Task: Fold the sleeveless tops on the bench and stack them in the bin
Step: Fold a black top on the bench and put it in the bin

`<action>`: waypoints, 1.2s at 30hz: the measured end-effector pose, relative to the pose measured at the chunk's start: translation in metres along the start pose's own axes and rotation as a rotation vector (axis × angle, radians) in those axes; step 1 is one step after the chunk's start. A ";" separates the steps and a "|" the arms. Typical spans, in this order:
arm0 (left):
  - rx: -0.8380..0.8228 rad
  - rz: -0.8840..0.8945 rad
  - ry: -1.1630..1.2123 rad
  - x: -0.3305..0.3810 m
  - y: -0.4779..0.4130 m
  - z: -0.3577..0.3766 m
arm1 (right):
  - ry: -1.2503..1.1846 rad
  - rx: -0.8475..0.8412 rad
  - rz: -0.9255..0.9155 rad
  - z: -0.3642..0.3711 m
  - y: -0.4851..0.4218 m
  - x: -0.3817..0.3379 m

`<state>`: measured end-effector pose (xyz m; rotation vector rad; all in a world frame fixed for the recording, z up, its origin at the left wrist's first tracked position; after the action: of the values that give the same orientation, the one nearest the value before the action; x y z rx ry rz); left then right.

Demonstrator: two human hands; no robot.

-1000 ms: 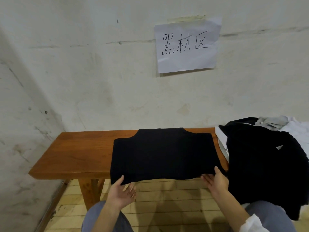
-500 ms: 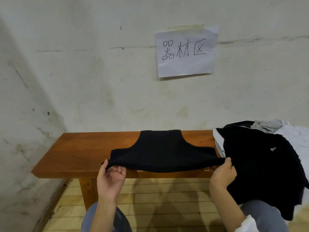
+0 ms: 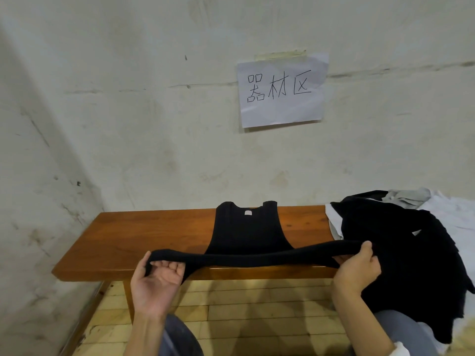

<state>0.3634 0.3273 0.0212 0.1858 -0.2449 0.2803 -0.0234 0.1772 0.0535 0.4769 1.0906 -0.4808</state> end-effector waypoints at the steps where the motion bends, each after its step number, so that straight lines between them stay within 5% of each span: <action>1: -0.016 0.005 -0.022 0.000 -0.003 0.003 | 0.003 -0.002 -0.002 0.001 -0.001 0.001; 9: 0.146 0.106 0.059 0.008 -0.052 0.019 | 0.041 -0.085 0.033 0.045 -0.022 0.024; 16: 0.229 0.056 -0.080 0.025 -0.172 0.044 | 0.033 -0.324 0.117 0.170 -0.067 0.071; 18: 0.284 0.065 -0.337 0.021 -0.193 0.036 | 0.159 -0.456 0.134 0.190 -0.062 0.096; 21: 0.414 0.122 -1.242 0.001 -0.204 0.009 | 0.578 -0.681 -0.010 0.189 -0.041 0.140; 24: 0.305 0.112 -2.202 -0.035 -0.204 -0.020 | 1.185 -1.008 -0.381 0.180 -0.011 0.183; 26: 0.273 0.094 -2.564 -0.045 -0.198 -0.034 | 1.486 -1.082 -0.601 0.175 -0.004 0.197; 31: 0.265 0.102 -2.656 -0.057 -0.182 -0.042 | 1.612 -1.047 -0.705 0.156 0.005 0.190; 36: 0.400 -0.007 -2.681 -0.069 -0.141 -0.047 | 1.645 -1.200 -0.744 0.140 0.003 0.189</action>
<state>0.3503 0.1870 -0.0625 0.8845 -2.8465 -0.1331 0.1508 0.0727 -0.0649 -0.8758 2.8573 0.1505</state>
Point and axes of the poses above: each hand's wrist, its own y-axis away from the middle knuckle, its own z-axis out of the palm, x = y × z, the point moved 9 cm from there along -y, towards the middle knuckle, and after that the axes turned 7 degrees about -z, right-handed, at the moved point
